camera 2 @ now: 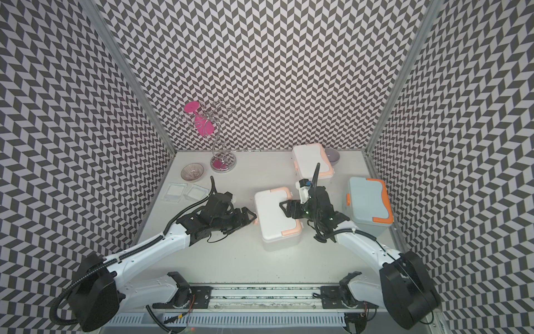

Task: Open first aid kits and take out gauze
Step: Open the fastener of the first aid kit, then open the lid of the first aid kit.

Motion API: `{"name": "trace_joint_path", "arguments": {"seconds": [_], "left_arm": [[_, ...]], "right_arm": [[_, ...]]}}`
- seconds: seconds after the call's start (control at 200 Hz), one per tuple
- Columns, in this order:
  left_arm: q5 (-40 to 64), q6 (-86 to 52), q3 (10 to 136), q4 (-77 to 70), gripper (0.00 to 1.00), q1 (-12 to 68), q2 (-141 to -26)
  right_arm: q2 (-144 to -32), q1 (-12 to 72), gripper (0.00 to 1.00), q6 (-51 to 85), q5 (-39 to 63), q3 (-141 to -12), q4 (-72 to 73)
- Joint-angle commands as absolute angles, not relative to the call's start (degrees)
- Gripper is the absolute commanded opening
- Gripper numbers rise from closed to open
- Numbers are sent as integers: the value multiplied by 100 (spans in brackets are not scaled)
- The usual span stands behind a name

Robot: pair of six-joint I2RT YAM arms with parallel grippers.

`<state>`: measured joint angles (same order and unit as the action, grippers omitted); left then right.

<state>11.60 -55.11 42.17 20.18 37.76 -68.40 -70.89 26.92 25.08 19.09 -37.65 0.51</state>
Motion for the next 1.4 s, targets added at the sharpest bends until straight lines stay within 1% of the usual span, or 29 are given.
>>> {"name": "trace_joint_path", "arguments": {"seconds": [0.0,0.22,0.401,0.521,0.626,0.716,0.751,0.801,0.846,1.007,1.147,1.397], "left_arm": [[1053,-5477,4118,2203,82,3718,-6670],[861,-5496,3957,2467,82,3554,-6271],[1220,-5545,4116,2150,83,3566,-6157],[1243,-5537,4486,2148,87,3748,-6205],[1179,-5568,4767,2232,94,3954,-6291],[1290,-5673,4824,2108,97,4055,-6398],[1365,-5705,4842,2041,97,4079,-6461],[1471,-5735,4871,1950,97,4102,-6537],[1549,-5750,4907,1895,96,4129,-6640],[1752,-5817,4983,1702,90,4161,-6880],[1855,-5822,5042,1609,87,4176,-6978],[1802,-5770,5019,1594,84,4175,-6961]], "right_arm": [[-7375,2724,73,2397,1670,-3451,-817],[-7365,2716,73,2405,1661,-3453,-829],[-7209,2716,73,2407,1696,-3557,-978],[-6840,2717,73,2398,1561,-3637,-1170],[-6595,2725,72,2370,1045,-3746,-1508],[-6390,2725,70,2375,788,-3756,-1659],[-6328,2725,66,2356,817,-3762,-1683],[-6256,2733,54,2305,945,-3753,-1687],[-6208,2755,49,2260,1077,-3756,-1688],[-6235,3038,49,2079,1646,-3744,-1556],[-6377,3308,51,2093,1636,-3769,-1512],[-6554,3466,51,2153,1626,-3812,-1434]]}}
